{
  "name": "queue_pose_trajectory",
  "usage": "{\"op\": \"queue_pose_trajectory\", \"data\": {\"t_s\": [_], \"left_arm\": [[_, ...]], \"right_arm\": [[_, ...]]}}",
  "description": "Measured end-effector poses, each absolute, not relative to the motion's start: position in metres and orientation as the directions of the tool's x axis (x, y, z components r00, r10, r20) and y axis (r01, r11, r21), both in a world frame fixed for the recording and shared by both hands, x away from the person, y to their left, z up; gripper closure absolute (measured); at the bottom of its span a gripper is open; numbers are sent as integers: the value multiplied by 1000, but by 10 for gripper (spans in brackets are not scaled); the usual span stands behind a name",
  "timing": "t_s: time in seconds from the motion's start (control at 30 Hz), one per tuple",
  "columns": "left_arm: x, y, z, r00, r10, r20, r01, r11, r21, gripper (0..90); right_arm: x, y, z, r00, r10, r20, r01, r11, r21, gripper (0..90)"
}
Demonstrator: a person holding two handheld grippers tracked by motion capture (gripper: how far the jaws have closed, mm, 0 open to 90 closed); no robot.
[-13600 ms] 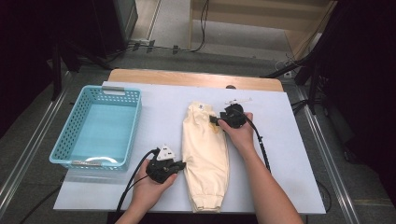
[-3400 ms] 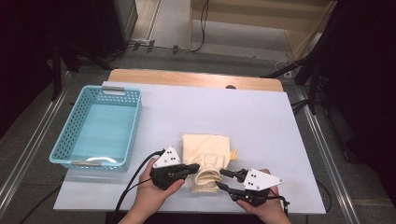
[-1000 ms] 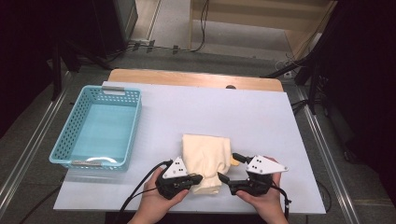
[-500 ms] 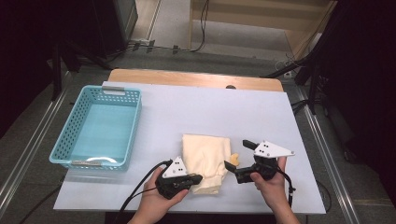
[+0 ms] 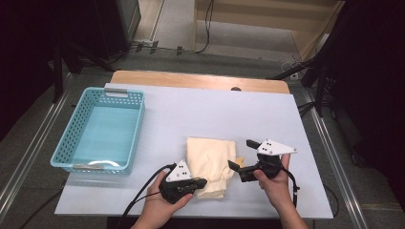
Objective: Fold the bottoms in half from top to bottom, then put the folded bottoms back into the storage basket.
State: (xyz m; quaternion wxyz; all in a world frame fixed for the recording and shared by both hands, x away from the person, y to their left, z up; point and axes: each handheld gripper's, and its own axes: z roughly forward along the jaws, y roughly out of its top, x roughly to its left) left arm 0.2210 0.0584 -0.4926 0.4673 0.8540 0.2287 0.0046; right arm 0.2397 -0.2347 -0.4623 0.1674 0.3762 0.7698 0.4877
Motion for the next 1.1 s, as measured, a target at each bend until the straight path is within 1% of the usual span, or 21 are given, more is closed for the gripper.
{"op": "queue_pose_trajectory", "data": {"t_s": [0.4, 0.7, 0.8, 1.07, 1.1], "left_arm": [[221, 59, -493, 896, 393, -208, 386, -456, 802, 900], [221, 58, -493, 896, 394, -204, 384, -458, 802, 900], [221, 58, -493, 896, 394, -204, 384, -458, 802, 900], [221, 59, -493, 897, 393, -204, 383, -458, 802, 900], [221, 59, -493, 897, 392, -204, 383, -458, 802, 900]], "right_arm": [[247, -239, -462, -646, 755, 114, 429, 235, 872, 0], [266, -242, -461, -633, 765, 115, 443, 237, 865, 0], [275, -244, -463, -624, 771, 124, 460, 234, 856, 0], [297, -246, -478, -618, 760, 204, 535, 216, 817, 0], [298, -244, -480, -612, 764, 206, 544, 217, 811, 39]]}}
